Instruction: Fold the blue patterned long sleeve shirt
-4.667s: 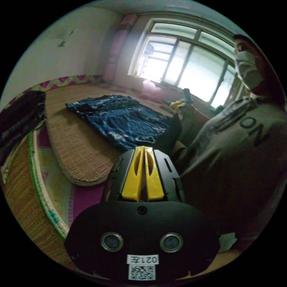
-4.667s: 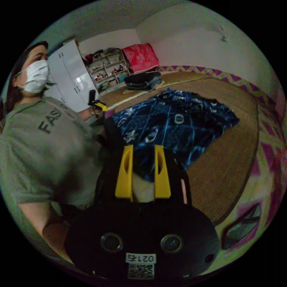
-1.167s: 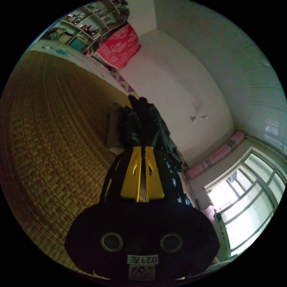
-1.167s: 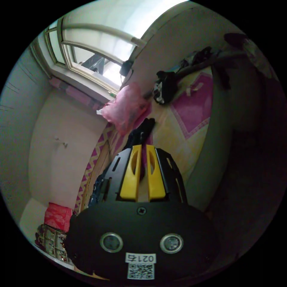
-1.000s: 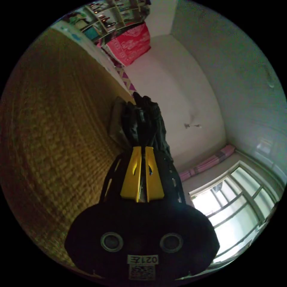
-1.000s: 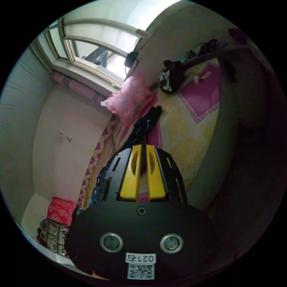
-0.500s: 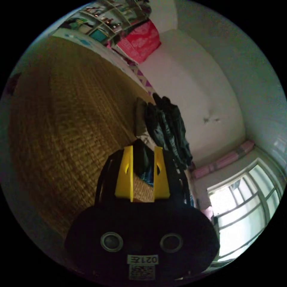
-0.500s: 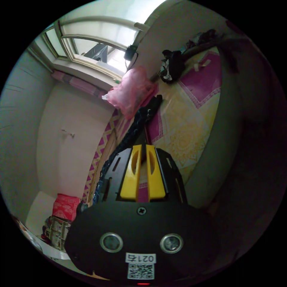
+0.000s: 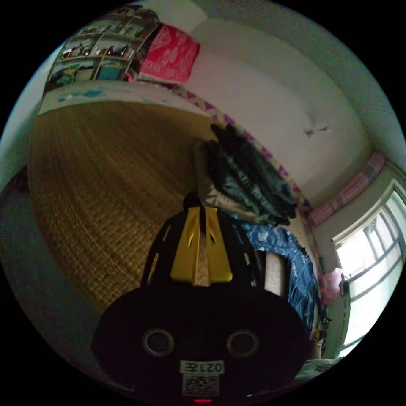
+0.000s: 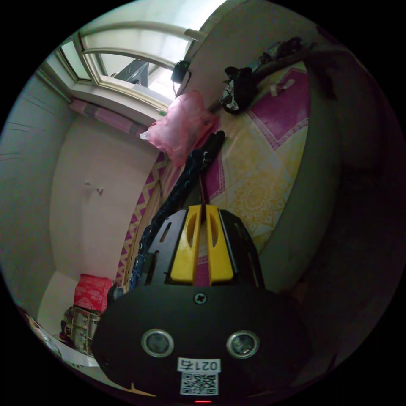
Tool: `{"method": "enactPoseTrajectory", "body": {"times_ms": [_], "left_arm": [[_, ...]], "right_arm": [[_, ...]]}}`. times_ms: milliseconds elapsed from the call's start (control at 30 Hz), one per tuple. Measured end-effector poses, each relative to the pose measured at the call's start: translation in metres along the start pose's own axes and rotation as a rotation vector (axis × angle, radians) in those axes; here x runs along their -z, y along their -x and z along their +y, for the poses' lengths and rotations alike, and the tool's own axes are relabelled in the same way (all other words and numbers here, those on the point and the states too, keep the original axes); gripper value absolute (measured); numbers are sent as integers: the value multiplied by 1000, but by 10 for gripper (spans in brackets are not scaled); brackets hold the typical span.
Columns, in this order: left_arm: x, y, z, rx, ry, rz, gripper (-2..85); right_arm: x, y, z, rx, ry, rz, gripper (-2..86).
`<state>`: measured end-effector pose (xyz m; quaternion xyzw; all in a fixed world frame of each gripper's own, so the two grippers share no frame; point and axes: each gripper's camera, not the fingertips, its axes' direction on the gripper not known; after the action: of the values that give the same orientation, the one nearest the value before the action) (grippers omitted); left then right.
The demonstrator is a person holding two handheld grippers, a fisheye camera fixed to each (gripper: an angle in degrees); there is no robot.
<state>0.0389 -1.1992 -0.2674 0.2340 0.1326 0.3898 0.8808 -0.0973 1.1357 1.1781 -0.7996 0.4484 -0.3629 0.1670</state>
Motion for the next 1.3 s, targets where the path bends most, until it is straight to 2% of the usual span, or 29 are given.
{"method": "enactPoseTrajectory", "body": {"times_ms": [67, 100, 233, 500, 600, 767, 900, 1100, 1300], "left_arm": [[-36, 13, -3, 74, 182, -106, 28], [-41, 15, -2, 89, 206, -118, 40], [-42, 18, 3, 109, 178, -24, 95], [-71, -17, 24, 75, 206, 116, 116], [-92, -37, 34, 77, 239, 178, 99], [-119, -67, 61, 174, 228, 178, 4], [-122, -94, 83, 200, 168, 253, -6], [-96, -199, 112, 91, 2, 434, -9], [-68, -406, 135, -222, -20, 446, -10]], "right_arm": [[2, 2, 2, 0, 1, 5, 5], [3, 2, 3, -1, 2, 4, 5], [9, -1, 6, -12, -4, -25, 5], [21, 4, 7, -5, -4, -14, 3], [27, 5, 7, 2, -6, -17, 2], [38, 6, 4, 3, -5, -20, -1], [52, 7, 2, -6, -30, -36, -2], [95, 6, 1, -6, -95, -84, -5], [116, -5, 9, 15, -52, -156, -6]]}}
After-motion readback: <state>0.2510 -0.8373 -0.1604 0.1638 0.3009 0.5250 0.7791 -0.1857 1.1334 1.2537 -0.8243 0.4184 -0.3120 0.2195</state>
